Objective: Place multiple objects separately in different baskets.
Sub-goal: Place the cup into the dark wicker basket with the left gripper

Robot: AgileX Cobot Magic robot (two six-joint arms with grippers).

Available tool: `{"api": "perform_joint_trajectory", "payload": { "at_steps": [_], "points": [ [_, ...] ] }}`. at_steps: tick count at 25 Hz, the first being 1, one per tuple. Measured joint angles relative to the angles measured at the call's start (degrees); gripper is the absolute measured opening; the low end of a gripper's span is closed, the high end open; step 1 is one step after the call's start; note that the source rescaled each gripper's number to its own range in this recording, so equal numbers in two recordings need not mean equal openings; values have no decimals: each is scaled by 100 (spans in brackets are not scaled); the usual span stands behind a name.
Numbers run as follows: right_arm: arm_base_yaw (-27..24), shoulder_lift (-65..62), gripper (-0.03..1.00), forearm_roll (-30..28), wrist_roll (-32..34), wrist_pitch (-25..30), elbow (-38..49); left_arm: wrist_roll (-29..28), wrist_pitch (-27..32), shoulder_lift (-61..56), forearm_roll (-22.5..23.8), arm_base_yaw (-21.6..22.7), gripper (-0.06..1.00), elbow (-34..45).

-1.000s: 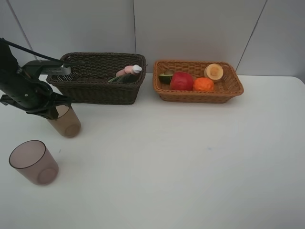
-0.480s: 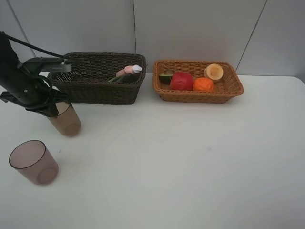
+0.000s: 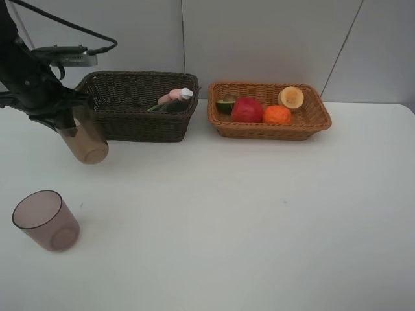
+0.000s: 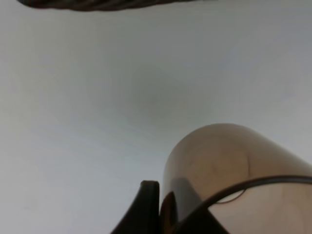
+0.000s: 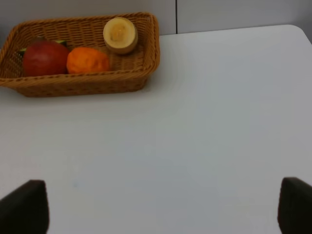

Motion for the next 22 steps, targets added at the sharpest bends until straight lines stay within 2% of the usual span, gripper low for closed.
{"api": "perform_joint_trajectory", "payload": {
  "at_steps": [6,12,17,22],
  "points": [
    [0,0,98,0,0,0,0,0,657,0,-2,0,4,-803],
    [0,0,98,0,0,0,0,26,813,6,-2,0,4,-1507],
    [0,0,98,0,0,0,0,104,500,6,116,0,4,-1868],
    [0,0,98,0,0,0,0,109,-212,34,394,0,4,-1912]
  ]
}}
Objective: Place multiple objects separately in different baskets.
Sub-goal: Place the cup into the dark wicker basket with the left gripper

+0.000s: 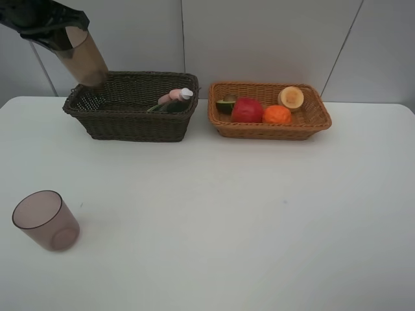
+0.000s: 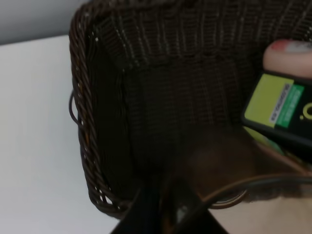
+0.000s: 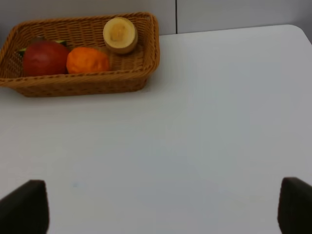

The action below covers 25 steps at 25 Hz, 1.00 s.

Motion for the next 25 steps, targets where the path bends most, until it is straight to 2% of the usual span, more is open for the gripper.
{"api": "perform_joint_trajectory", "payload": {
  "at_steps": [6,13,18,25],
  "points": [
    [0,0,98,0,0,0,0,329,-858,320,296,0,4,-11],
    [0,0,98,0,0,0,0,912,-1594,967,339,0,4,-11],
    [0,0,98,0,0,0,0,1193,-1885,1320,376,0,4,-11],
    [0,0,98,0,0,0,0,1237,-2076,1550,619,49,4,-11]
  ]
}}
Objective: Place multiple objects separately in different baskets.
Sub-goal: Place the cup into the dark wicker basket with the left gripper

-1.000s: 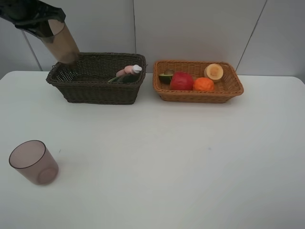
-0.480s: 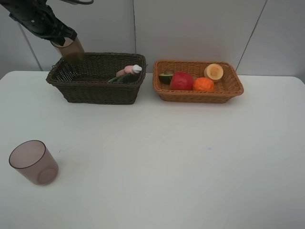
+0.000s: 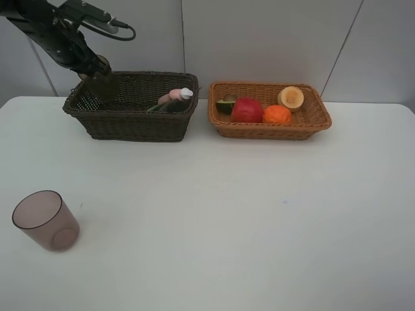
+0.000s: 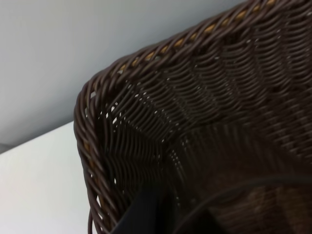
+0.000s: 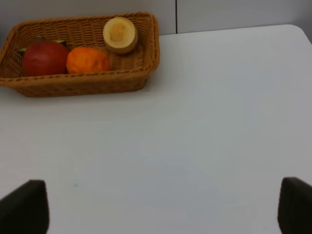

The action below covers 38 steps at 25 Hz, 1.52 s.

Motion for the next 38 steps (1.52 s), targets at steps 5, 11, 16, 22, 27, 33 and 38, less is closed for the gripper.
{"api": "perform_joint_trajectory", "payload": {
  "at_steps": [5,11,16,22,27,33,38],
  "points": [
    [0,0,98,0,0,0,0,0,-5,148,15,7,4,0],
    [0,0,98,0,0,0,0,0,-33,148,19,7,4,0],
    [0,0,98,6,0,0,0,0,-12,148,19,7,4,0],
    [0,0,98,6,0,0,0,141,-12,148,19,7,41,0],
    [0,0,98,6,0,0,0,148,-5,148,19,7,84,0],
    [0,0,98,1,0,0,0,180,19,148,21,7,90,0],
    [0,0,98,1,0,0,0,263,125,148,21,7,90,0]
  ]
}}
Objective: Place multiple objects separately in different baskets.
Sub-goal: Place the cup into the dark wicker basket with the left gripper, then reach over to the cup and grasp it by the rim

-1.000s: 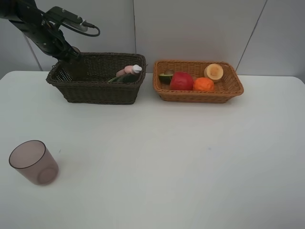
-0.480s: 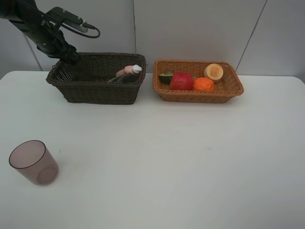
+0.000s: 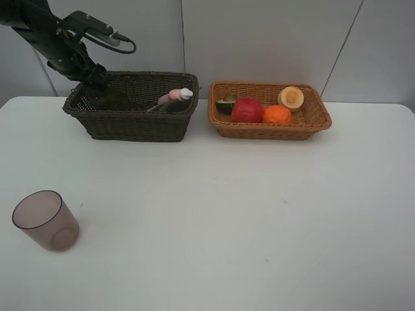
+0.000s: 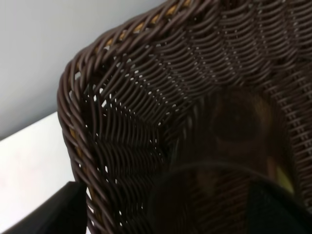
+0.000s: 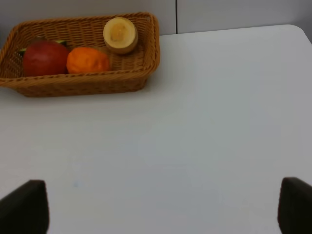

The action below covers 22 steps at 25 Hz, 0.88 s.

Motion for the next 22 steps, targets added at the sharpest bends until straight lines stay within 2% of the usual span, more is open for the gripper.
{"api": "perform_joint_trajectory", "payload": {
  "at_steps": [9,22],
  "points": [
    [0,0,98,0,0,0,0,79,396,-266,0,0,90,0],
    [0,0,98,7,0,0,0,96,2083,-1393,-45,0,90,0]
  ]
}}
